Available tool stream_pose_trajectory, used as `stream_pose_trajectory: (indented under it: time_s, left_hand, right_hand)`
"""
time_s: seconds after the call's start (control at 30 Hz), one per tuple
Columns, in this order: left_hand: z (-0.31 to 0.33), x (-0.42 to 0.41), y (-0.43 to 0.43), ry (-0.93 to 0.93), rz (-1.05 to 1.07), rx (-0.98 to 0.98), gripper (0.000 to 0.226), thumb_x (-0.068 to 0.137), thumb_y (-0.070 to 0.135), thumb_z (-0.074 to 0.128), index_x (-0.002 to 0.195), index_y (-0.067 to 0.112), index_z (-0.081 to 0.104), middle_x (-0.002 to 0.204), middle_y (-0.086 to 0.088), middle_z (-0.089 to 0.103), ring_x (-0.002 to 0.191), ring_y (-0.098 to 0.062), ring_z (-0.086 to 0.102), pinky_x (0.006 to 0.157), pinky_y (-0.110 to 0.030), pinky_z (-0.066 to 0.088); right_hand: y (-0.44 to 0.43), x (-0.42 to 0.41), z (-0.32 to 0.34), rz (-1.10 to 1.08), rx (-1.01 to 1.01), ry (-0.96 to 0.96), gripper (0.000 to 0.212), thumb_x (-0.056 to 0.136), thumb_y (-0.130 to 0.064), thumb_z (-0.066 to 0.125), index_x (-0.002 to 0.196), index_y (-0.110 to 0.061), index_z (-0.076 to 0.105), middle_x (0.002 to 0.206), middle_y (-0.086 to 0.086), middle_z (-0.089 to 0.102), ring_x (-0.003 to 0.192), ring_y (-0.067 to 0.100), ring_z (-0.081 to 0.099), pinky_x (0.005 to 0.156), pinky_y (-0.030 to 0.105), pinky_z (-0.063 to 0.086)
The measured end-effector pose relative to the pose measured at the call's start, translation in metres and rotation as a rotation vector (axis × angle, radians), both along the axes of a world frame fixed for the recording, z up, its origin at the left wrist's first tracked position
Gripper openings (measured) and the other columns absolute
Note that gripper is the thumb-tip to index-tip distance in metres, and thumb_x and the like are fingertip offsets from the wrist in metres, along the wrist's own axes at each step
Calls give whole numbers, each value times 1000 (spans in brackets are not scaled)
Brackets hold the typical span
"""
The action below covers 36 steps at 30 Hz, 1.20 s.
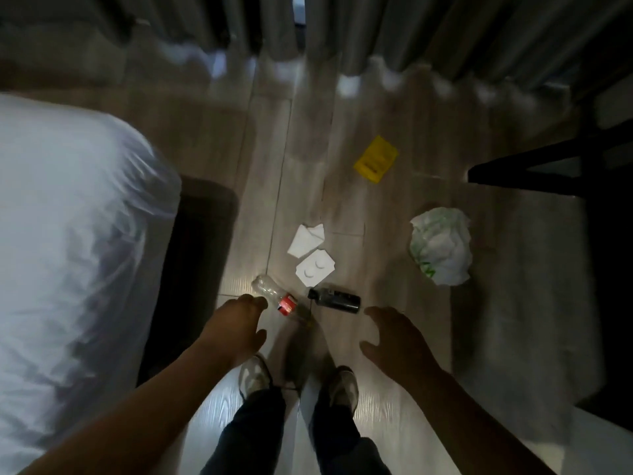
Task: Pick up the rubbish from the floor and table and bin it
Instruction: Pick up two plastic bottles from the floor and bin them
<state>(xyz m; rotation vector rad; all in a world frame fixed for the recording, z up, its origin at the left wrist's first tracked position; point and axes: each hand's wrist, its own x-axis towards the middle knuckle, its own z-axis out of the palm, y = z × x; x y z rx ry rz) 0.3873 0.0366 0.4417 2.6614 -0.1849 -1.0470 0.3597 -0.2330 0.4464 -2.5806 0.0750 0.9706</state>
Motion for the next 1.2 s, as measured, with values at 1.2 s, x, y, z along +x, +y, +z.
stream_pose_trajectory:
  time_s: [1.2]
  left_hand:
    - [-449,40,15,-277,-429,48,62,70,64,64,123,34,52,112,13,60,100,-6,55,95,-26,42]
  right_hand:
    - [-28,32,-469,78,39,-102,55,78,-42,72,124,-24,49,122,-2,55,106,13,54,91,28,46]
